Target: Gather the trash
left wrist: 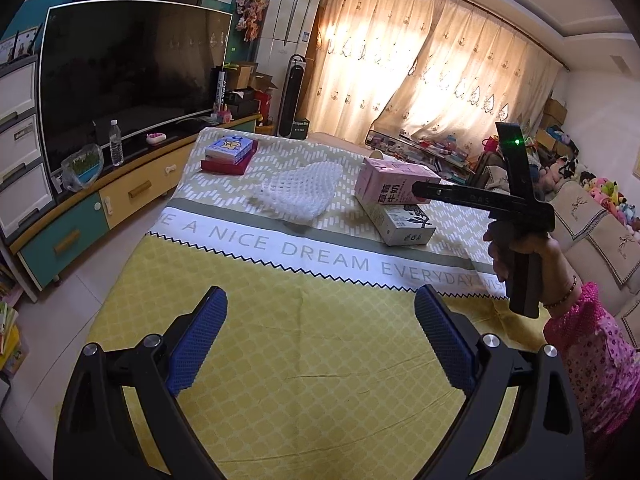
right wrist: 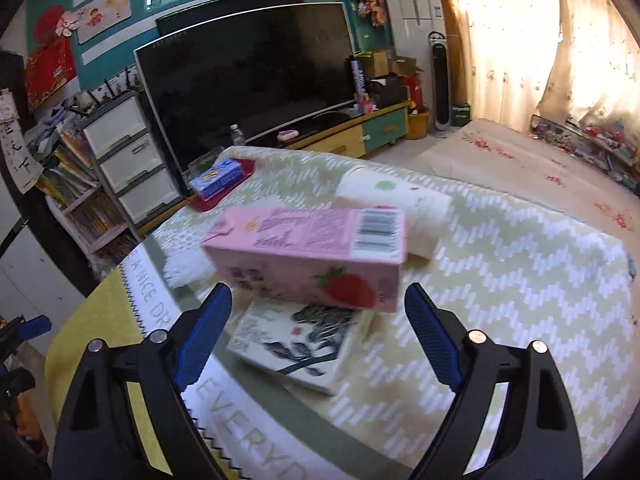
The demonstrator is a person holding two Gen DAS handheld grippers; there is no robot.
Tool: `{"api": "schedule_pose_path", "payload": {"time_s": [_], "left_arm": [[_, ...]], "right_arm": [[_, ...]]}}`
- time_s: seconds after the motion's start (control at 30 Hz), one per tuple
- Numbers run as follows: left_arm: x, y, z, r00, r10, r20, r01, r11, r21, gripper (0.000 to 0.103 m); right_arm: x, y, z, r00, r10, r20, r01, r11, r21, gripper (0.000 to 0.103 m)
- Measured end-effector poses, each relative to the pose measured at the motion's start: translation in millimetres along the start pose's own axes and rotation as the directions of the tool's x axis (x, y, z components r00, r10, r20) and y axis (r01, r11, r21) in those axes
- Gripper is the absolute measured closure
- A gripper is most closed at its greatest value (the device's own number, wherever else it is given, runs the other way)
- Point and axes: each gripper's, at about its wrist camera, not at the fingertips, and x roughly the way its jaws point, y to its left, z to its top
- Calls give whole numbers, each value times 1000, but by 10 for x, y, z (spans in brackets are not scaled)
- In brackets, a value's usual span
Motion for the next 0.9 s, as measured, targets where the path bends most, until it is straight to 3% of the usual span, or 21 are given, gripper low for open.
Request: {"api": "schedule_pose_path", "payload": {"time_s": [0.13,0.2,0.3,0.43,0.57,0.63,0.67,0.8,0.9], "left_arm": [[-36,60,31,1000,8,15,-8,1000,-10,10],[-56,99,44,1000,12,21,-12,1000,-22,10],[-75,131,42,1000,14,24,-13,999,-32,10],[-50,127,33,1000,13,15,-13,999,-31,10],[-28,119,34,1000,10,10,-10,1000,-28,10],[-8,126,41,1000,12,6,-12,1000,-27,10],[0,134,45,1000,13,5,-12,1000,-28,10],[7,166,49,1000,17,7,-17,999,-42,10],[5,170,48,1000,21,5,-20,999,-43,10]], "right_arm": [[-134,404,-147,991,134,-29,-137,985,-109,20],[-233,517,-158,997,83,0,-82,981,-175,20],[-219,173,-30,999,-15,42,18,996,-86,19],[61,-35,86,999,-41,-18,39,996,-78,19],[53,187,4,999,38,-28,-41,993,-112,18],[-53,435,-113,988,144,-59,-152,973,-171,19],[-95,487,-143,985,160,-64,-169,966,-193,19],[-162,367,-64,1000,28,12,-25,983,-182,18],[-93,333,-25,1000,26,-9,-27,983,-180,18]]}}
